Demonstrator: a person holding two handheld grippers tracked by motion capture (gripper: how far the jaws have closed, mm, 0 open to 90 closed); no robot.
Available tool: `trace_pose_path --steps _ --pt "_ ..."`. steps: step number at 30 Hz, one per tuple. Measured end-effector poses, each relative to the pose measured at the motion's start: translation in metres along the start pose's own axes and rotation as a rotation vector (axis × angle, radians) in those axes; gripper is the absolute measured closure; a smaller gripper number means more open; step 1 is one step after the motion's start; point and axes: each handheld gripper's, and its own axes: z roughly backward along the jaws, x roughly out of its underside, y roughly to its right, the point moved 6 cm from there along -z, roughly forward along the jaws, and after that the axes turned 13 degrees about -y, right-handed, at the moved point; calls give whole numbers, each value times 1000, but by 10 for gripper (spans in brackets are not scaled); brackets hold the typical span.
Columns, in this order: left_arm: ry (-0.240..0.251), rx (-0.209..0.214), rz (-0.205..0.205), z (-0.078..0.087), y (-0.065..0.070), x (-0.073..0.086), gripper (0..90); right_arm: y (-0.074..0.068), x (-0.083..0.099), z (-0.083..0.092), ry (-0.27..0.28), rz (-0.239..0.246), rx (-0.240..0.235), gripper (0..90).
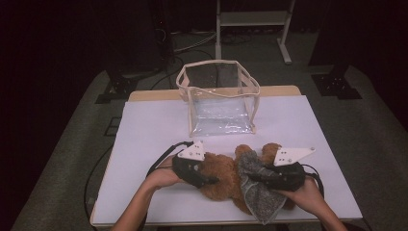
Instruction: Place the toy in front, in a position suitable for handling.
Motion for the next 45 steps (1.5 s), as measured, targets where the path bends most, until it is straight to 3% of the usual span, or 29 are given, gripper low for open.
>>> trace_pose_path --steps 2,6,11,13,16,18,19,23,27,28,29,33,34,38,42,45 --pt "-12 -11 -5 3 -7 -1 296 2 -5 -3 -1 4 10 698" --pt "29 1 42 11 -15 -4 327 7 -16 -12 -13 23 12 698" --pt "19 7 72 4 -13 2 93 6 -17 -18 -40 44 -20 698" --pt "16 32 76 2 -8 5 66 4 -13 -17 -34 39 -29 699" --pt "-1 32 59 0 -1 8 32 -5 -5 -15 -15 34 -44 700" --pt "-14 32 31 -4 7 12 35 -9 -2 -13 -10 34 -49 701" --pt "-7 42 15 -4 10 13 73 -11 -1 -12 -8 39 -49 700" --pt "15 7 1 -3 16 16 202 -14 -2 -9 -23 50 -45 699" --pt "33 -35 -39 -1 24 20 239 -16 -24 1 -39 102 -35 698" --pt "33 -35 -39 -1 24 20 240 -16 -24 1 -39 102 -35 698" --pt "34 -42 -44 0 25 21 241 -13 -35 1 -43 122 -28 698" --pt "32 -49 -51 0 25 21 241 -5 -40 -1 -72 131 -15 696" --pt "31 -47 -50 1 25 22 241 7 -38 3 -80 109 0 696" --pt "29 -42 -34 3 24 21 224 24 -23 10 -93 56 7 697" --pt "19 -36 6 4 24 20 100 19 -11 9 -96 60 8 698" --pt "19 -28 16 3 27 20 70 16 -7 12 -90 66 8 699"
